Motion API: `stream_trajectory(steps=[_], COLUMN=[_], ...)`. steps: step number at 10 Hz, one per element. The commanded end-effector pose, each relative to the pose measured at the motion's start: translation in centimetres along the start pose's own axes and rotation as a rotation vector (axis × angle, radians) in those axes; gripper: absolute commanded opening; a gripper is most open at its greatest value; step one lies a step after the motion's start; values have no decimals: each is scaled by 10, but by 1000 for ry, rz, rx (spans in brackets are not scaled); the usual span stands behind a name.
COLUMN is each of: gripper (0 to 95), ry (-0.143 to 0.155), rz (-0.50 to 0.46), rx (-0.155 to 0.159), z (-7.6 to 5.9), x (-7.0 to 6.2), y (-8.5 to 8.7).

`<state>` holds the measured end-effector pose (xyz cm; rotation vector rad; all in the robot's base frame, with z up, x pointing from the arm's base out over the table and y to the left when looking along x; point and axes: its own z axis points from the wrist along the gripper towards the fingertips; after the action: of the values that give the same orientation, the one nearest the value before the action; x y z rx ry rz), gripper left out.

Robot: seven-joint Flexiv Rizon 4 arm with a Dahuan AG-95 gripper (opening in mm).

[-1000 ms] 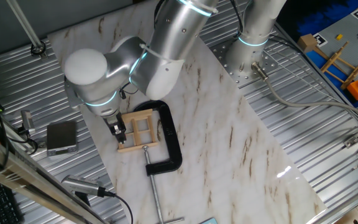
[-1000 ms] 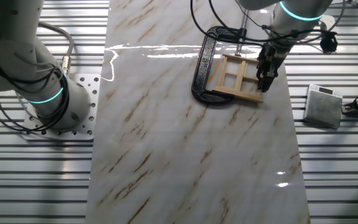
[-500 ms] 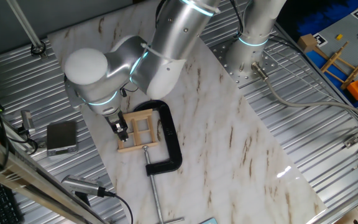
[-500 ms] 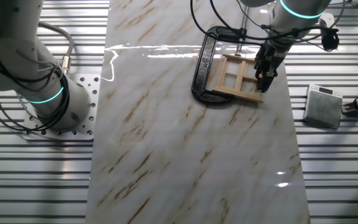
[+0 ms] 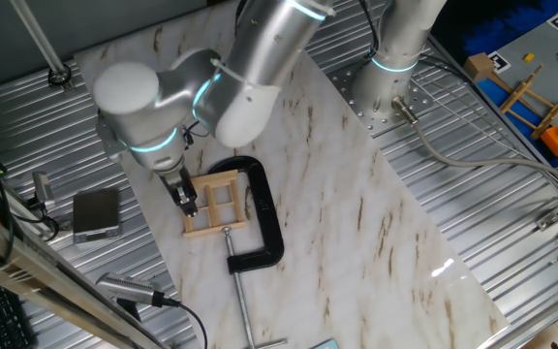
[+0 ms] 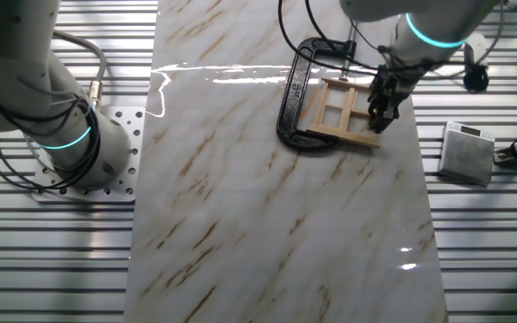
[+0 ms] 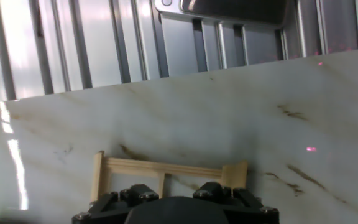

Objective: Close a sliding window

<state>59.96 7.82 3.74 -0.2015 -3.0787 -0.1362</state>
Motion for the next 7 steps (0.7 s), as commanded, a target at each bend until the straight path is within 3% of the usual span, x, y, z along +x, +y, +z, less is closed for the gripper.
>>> stream_trajectory(steps=[1,7], gripper=[570,570], ry=[2,-26], rz=[16,21], rx=[-64,-145], z=[-1,1], x=[0,-2], y=[10,34])
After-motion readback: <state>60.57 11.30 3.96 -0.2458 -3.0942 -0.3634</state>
